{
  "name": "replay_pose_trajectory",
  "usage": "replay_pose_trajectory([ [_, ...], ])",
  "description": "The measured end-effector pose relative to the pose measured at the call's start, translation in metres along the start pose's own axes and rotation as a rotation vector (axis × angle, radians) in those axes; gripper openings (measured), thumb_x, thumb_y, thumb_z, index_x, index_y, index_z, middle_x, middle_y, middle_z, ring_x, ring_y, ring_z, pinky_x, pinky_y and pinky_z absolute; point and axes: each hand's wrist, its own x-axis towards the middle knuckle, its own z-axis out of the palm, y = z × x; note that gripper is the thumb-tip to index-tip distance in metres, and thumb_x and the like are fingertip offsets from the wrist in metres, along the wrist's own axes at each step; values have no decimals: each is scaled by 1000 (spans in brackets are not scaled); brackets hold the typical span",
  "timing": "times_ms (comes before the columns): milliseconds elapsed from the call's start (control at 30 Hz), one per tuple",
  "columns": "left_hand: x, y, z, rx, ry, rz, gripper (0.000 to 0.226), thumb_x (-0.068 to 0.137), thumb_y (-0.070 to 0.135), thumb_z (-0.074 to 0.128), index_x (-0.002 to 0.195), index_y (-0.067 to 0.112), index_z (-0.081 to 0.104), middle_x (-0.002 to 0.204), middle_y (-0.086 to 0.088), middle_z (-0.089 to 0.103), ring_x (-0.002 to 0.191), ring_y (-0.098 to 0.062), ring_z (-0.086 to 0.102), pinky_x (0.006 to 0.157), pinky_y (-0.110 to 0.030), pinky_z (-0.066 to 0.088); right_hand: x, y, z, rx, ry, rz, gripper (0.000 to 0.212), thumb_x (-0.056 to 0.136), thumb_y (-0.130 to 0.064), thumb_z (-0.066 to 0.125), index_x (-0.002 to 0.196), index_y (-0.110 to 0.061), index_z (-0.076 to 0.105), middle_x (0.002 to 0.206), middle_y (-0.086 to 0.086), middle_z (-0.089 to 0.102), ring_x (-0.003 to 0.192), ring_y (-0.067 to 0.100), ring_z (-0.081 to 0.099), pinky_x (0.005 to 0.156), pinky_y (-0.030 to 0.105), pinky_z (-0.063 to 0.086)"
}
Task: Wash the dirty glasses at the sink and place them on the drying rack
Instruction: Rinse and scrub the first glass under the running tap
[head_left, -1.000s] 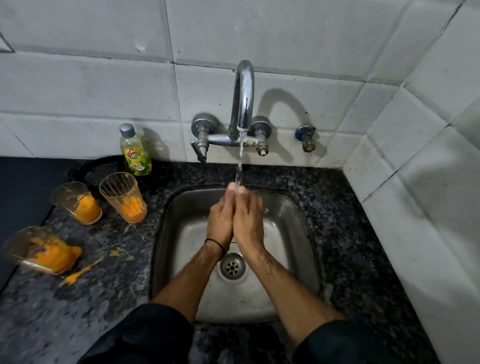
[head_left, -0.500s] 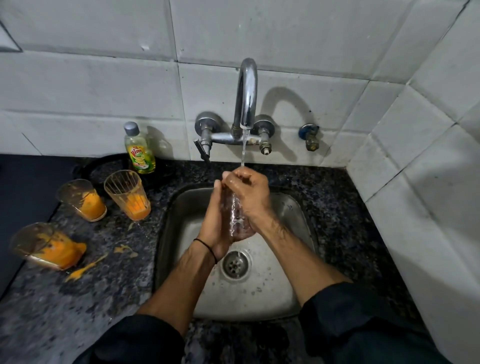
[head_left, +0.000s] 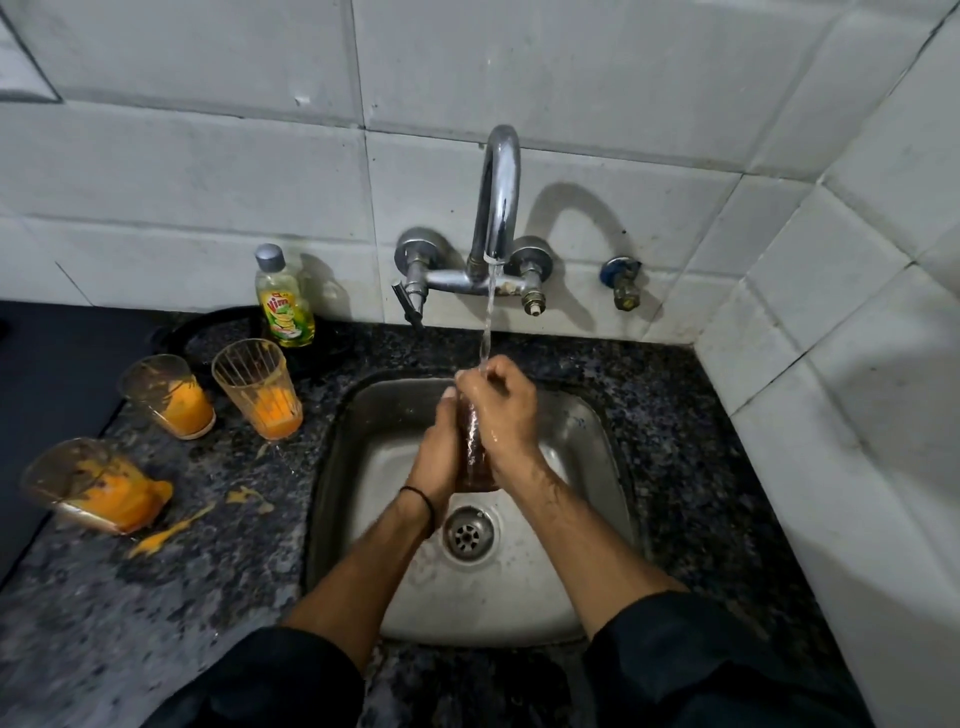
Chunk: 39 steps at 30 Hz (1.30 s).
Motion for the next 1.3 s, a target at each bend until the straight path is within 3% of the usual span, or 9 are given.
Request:
replay_pose_trajectory([
  [100,-3,6,-7,-270,-179,-153,68,99,66,28,120,13,66,100,-12,72,82,-19,72,64,-32,58,-1,-7,-4,70,-123,4,17,90,-9,69,77,0,61,66,-3,59,64,5,57,64,16,48],
  [200,4,-2,0,-289,25,-142,71,95,70,29,114,15,69,97,-12,75,82,-23,72,68,-36,58,-1,-4,-2,-17,-101,-82,19,92,-13,69,76,-4,66,64,-3,61,63,5,57,63,19,48],
  [333,10,-9,10,195,446,24,67,99,59,19,93,6,61,106,-20,69,99,-35,63,85,-39,46,-13,3,5,-265,-7,-319,18,99,-22,63,89,-9,70,89,4,63,75,3,57,70,20,49],
  [433,5,-9,9,381,435,136,57,106,48,20,90,11,60,103,-23,69,98,-39,63,77,-42,46,-15,4,6,-294,-25,-240,20,95,-33,67,99,-14,63,104,-2,56,86,0,57,74,11,46],
  [700,2,-13,3,-626,-61,-161,38,101,37,43,94,13,72,82,-5,74,74,-17,70,74,-33,52,0,12,3,-56,184,-218,12,96,-17,66,91,-15,55,95,10,66,83,11,61,74,21,47],
  [800,6,-6,1,-657,-78,-211,36,101,33,44,91,11,71,78,-6,72,70,-17,70,71,-30,53,-12,8,-2,-191,98,-401,6,98,-15,57,101,-13,52,99,6,60,85,3,57,71,15,48],
  [900,14,0,-15,-544,-93,-266,33,97,30,44,85,12,69,73,-6,68,67,-19,63,66,-31,47,-12,1,-17,-528,-129,-449,18,96,-26,55,112,-19,57,105,3,61,89,14,62,74,30,55],
  [1033,25,10,-28,-432,-102,-331,33,93,26,42,76,11,65,64,-5,63,52,-20,60,55,-27,43,-7,-19,-28,-828,-325,-355,16,98,-40,50,95,-25,55,94,3,58,85,27,61,73,41,52],
  [1300,33,-1,-2,-882,27,-118,45,96,40,51,87,1,71,83,-12,72,72,-23,71,75,-31,57,-33,-16,3,-793,-4,-124,30,107,-42,28,118,-23,47,120,5,51,97,35,62,74,36,38],
])
